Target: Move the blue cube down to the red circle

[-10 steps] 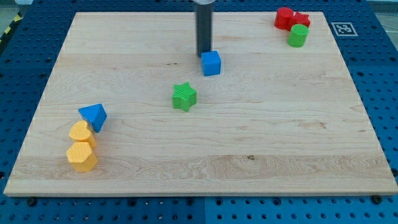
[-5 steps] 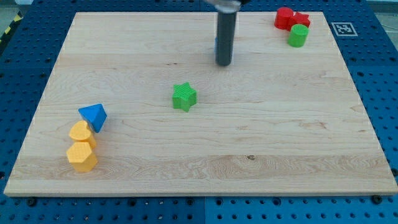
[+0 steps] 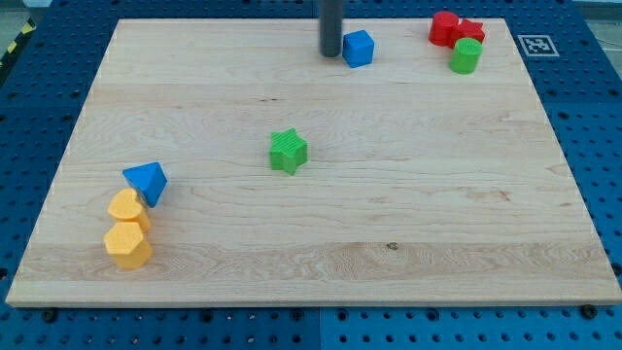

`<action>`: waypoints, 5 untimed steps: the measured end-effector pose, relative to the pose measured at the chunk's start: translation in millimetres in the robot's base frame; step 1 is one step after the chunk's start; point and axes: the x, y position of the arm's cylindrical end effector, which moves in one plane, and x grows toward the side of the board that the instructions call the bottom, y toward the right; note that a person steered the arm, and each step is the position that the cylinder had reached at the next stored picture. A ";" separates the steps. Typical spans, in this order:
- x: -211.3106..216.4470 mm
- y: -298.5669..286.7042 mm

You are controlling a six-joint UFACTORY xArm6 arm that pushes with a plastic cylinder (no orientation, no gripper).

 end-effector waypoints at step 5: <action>34.1 88.1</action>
